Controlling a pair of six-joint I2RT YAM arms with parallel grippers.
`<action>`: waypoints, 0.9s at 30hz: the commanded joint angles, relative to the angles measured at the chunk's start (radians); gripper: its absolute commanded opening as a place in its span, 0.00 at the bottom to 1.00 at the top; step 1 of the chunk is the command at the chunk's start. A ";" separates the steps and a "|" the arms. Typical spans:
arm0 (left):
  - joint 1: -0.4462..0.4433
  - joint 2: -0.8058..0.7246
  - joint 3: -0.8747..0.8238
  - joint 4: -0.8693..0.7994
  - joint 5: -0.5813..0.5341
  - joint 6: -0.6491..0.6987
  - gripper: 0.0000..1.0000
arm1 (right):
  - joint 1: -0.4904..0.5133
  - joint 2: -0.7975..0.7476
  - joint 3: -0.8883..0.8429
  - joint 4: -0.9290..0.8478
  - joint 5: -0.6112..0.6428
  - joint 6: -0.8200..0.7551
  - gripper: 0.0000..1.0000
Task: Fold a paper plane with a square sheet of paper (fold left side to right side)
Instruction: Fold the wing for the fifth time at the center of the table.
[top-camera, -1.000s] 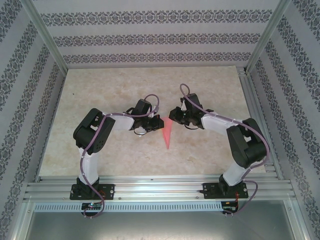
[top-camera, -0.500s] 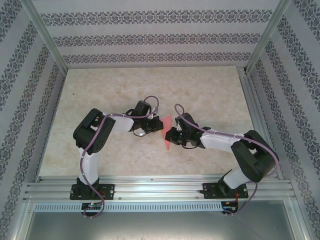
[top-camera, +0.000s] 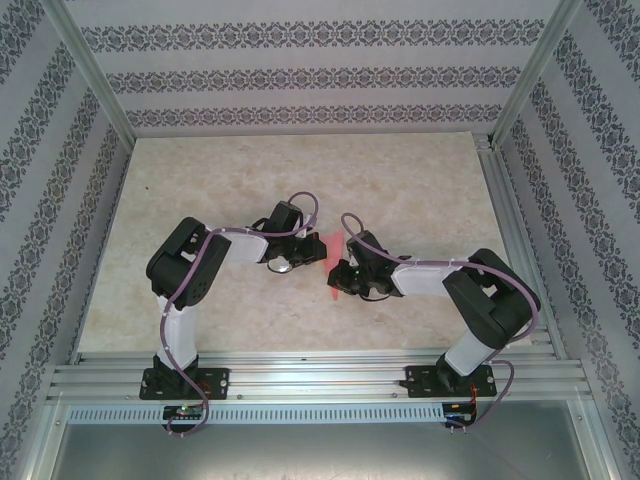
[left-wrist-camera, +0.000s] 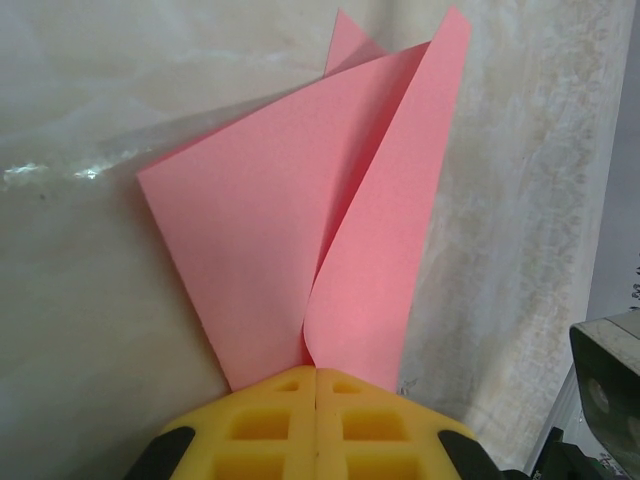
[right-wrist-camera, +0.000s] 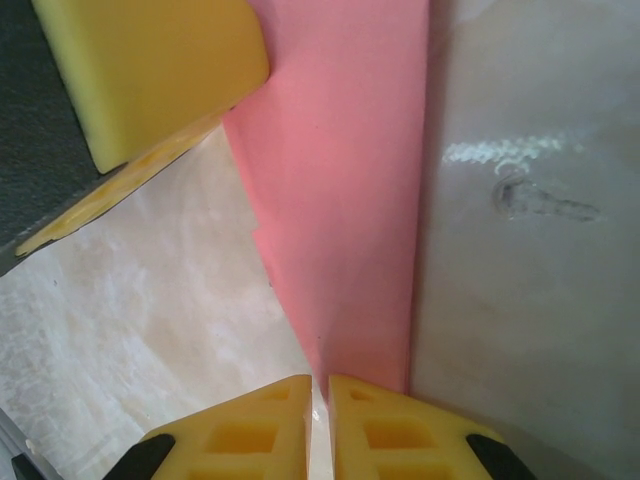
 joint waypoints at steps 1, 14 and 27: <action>-0.008 0.056 -0.008 -0.034 -0.083 0.008 0.00 | 0.028 0.025 -0.023 -0.058 -0.002 0.009 0.13; -0.007 0.072 -0.012 -0.034 -0.106 0.000 0.00 | 0.092 -0.042 -0.062 -0.151 -0.002 -0.001 0.14; -0.007 0.067 -0.014 -0.034 -0.112 0.005 0.00 | 0.119 -0.059 -0.129 -0.167 -0.024 0.023 0.14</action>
